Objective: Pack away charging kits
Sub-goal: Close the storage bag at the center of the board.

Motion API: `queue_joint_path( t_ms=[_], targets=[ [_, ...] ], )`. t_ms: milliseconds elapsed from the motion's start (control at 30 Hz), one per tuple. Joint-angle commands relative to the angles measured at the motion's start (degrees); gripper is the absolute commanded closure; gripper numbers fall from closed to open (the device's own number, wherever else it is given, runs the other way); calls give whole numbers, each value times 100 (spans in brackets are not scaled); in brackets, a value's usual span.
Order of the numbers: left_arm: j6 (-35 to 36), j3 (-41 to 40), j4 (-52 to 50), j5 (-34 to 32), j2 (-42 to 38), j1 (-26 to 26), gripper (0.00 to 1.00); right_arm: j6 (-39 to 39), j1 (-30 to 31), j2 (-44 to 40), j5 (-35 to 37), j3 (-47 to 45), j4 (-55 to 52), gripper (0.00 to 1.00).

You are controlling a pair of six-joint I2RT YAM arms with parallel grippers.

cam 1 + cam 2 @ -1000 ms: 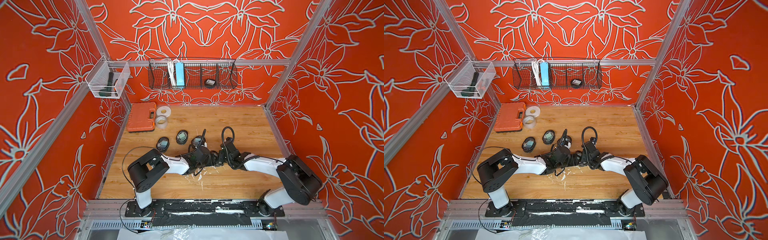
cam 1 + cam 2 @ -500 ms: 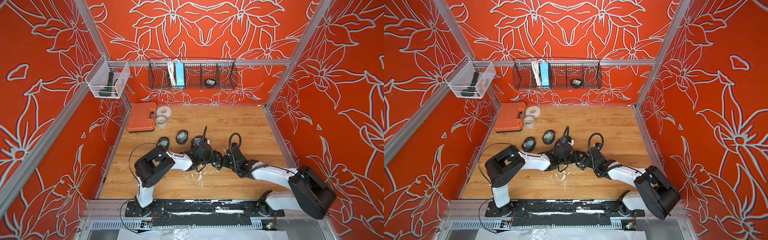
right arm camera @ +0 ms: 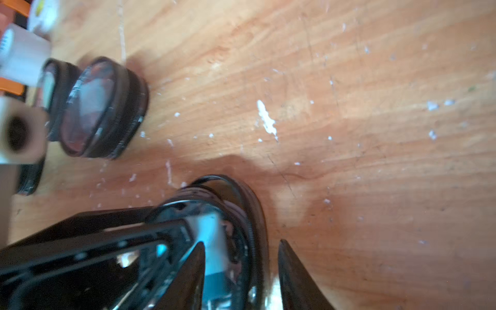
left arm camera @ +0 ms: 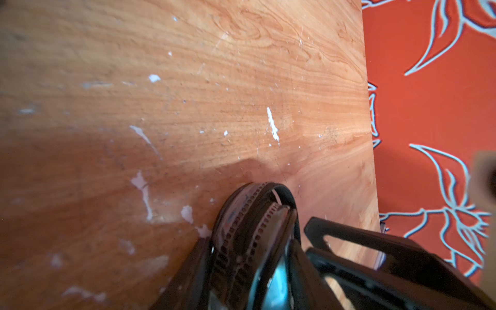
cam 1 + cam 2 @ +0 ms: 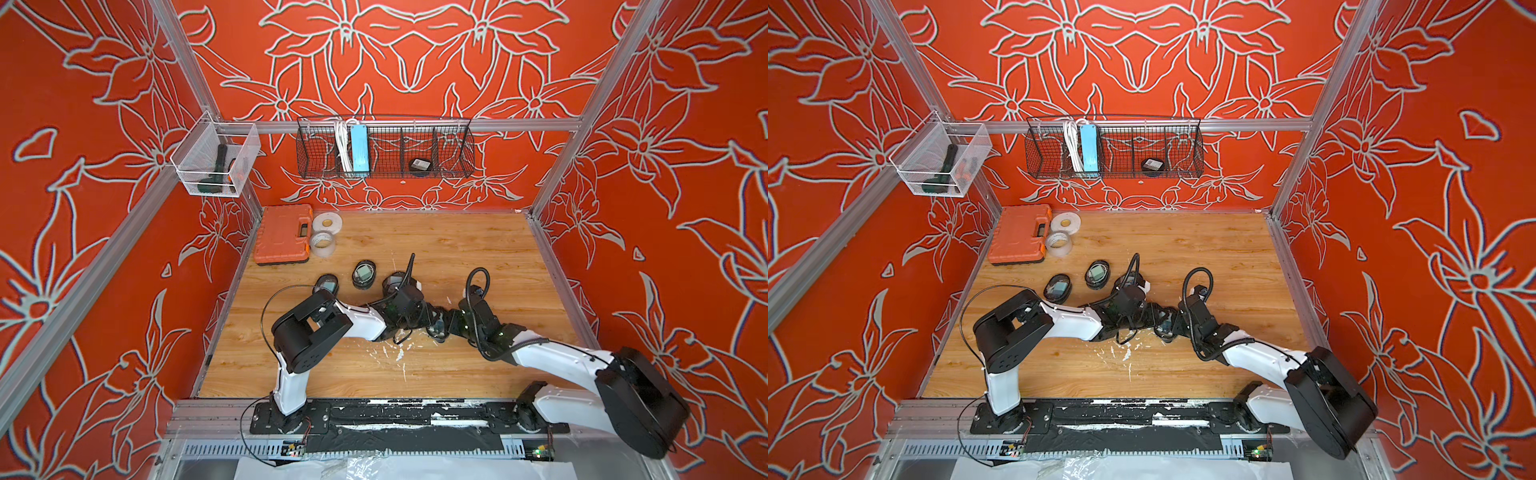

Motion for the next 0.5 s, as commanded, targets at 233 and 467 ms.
queue_joint_path(
  t_ms=[233,467],
  targets=[
    [-3,-53,-419,173,259,-38,47,348,-44,-211,77,-446,179,44],
    [6,-13,-511,73,223,-29,42,485,-78,215,-39,-564,612,63]
  ],
)
